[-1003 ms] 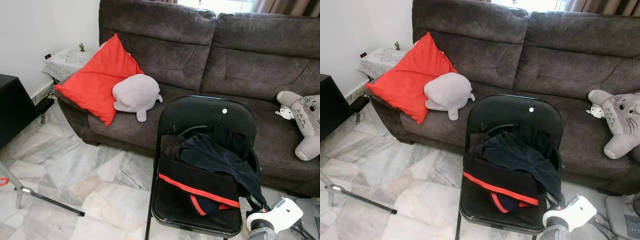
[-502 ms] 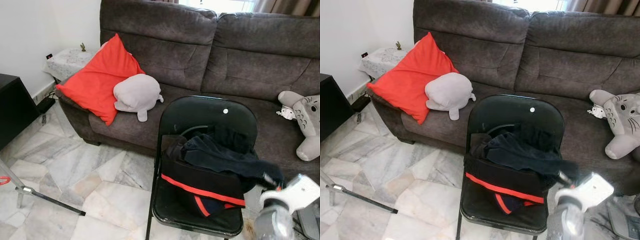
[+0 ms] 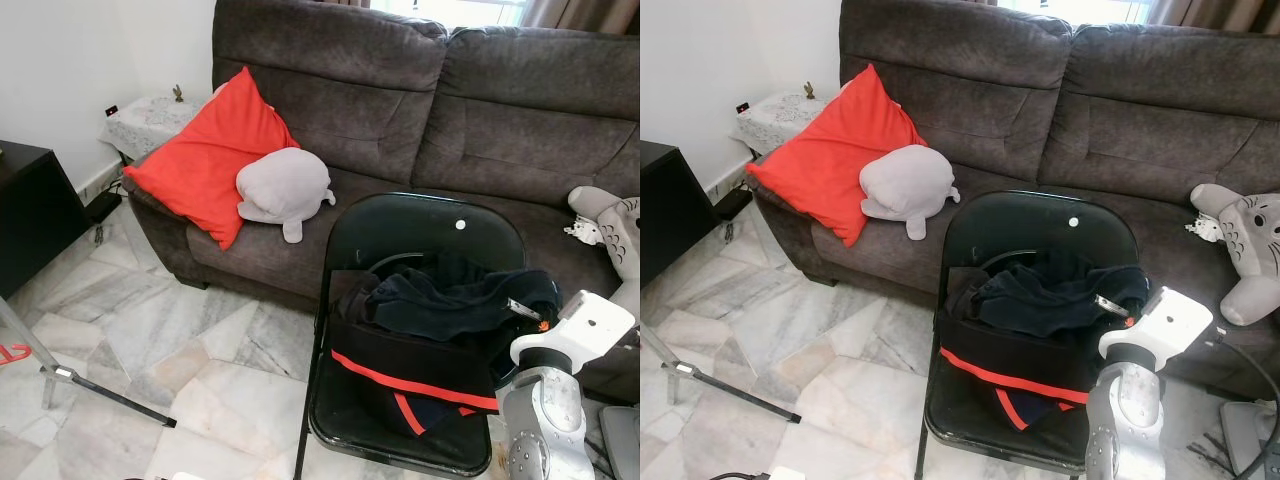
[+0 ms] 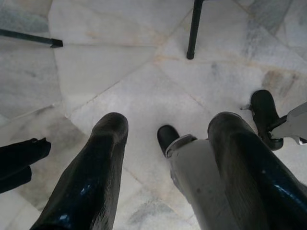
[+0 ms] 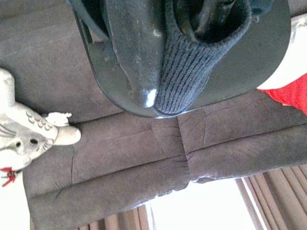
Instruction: Hang hanger
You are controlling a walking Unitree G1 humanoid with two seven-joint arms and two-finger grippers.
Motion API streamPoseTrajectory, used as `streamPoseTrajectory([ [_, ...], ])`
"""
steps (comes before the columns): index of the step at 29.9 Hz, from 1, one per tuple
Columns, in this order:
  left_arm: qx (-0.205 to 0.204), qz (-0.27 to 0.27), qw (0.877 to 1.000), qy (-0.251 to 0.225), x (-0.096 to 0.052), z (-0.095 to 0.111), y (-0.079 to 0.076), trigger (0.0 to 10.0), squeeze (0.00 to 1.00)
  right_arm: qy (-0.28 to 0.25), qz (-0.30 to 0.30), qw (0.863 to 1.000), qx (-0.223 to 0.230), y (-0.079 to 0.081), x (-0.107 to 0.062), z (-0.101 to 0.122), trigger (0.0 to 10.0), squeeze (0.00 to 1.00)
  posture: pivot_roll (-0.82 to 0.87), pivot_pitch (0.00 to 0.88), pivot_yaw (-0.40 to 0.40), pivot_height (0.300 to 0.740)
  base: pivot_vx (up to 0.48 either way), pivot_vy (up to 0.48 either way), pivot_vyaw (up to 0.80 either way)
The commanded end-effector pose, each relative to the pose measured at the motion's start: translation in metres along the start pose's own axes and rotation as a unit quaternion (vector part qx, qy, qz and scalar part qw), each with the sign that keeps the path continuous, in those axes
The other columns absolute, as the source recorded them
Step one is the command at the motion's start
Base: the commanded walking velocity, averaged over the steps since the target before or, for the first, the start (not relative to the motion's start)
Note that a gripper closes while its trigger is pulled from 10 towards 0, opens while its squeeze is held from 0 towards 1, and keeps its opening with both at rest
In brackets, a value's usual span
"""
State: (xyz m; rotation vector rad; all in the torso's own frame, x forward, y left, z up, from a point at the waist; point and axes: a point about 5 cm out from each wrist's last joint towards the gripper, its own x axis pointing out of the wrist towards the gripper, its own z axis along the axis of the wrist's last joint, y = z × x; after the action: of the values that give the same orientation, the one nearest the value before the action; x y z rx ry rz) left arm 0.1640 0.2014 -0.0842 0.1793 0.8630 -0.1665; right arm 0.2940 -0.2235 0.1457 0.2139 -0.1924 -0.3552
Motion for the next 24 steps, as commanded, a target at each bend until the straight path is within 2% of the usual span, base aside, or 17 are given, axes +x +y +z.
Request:
streamPoseTrajectory([
  [1,0.002,-0.005,1.000,0.005,-0.001,-0.004,-0.002,10.0,0.00,-0.040,0.007,0.999,-0.005,0.006,0.007,0.023,0.0,0.00,-0.04,0.037,0.012,0.740,0.000,0.000,0.00],
  [7,0.002,-0.009,1.000,0.001,-0.001,-0.003,-0.005,10.0,0.00,-0.052,0.008,0.999,-0.003,0.009,0.014,0.035,0.0,0.00,-0.04,0.037,0.014,0.740,0.000,0.000,0.00],
  [9,0.002,-0.012,1.000,-0.002,-0.001,-0.002,-0.005,10.0,0.00,-0.083,0.024,0.996,0.010,0.018,0.023,0.056,0.0,0.00,-0.05,0.038,0.019,0.740,0.000,0.000,0.00],
  [12,0.003,-0.014,1.000,-0.003,-0.001,-0.002,-0.004,10.0,0.00,-0.101,0.039,0.994,-0.005,0.026,0.030,0.072,0.0,0.00,-0.05,0.037,0.019,0.740,0.000,0.000,0.00],
  [15,0.003,-0.014,1.000,-0.004,-0.002,-0.003,-0.003,10.0,0.00,-0.088,0.044,0.995,-0.029,0.029,0.033,0.070,0.0,0.00,-0.05,0.038,0.019,0.740,0.000,0.000,0.00],
  [16,0.004,-0.015,1.000,-0.004,-0.002,-0.004,-0.003,10.0,0.00,-0.073,0.043,0.995,-0.043,0.029,0.034,0.065,2.7,0.00,-0.05,0.037,0.018,0.740,0.000,0.000,0.00],
  [17,0.004,-0.015,1.000,-0.004,-0.002,-0.004,-0.003,10.0,0.00,-0.066,0.041,0.996,-0.049,0.028,0.034,0.062,10.0,0.00,-0.05,0.037,0.018,0.740,0.000,0.000,0.00],
  [20,0.003,-0.016,1.000,0.000,-0.003,-0.006,-0.002,10.0,0.00,-0.008,0.021,1.000,-0.015,0.022,0.029,0.037,10.0,0.00,-0.04,0.040,0.018,0.740,0.000,0.000,0.00],
  [24,0.005,-0.020,1.000,0.007,-0.003,-0.007,-0.003,10.0,0.00,0.030,0.024,0.998,-0.045,0.023,0.024,0.023,10.0,0.00,-0.04,0.043,0.019,0.740,0.000,0.000,0.00],
])
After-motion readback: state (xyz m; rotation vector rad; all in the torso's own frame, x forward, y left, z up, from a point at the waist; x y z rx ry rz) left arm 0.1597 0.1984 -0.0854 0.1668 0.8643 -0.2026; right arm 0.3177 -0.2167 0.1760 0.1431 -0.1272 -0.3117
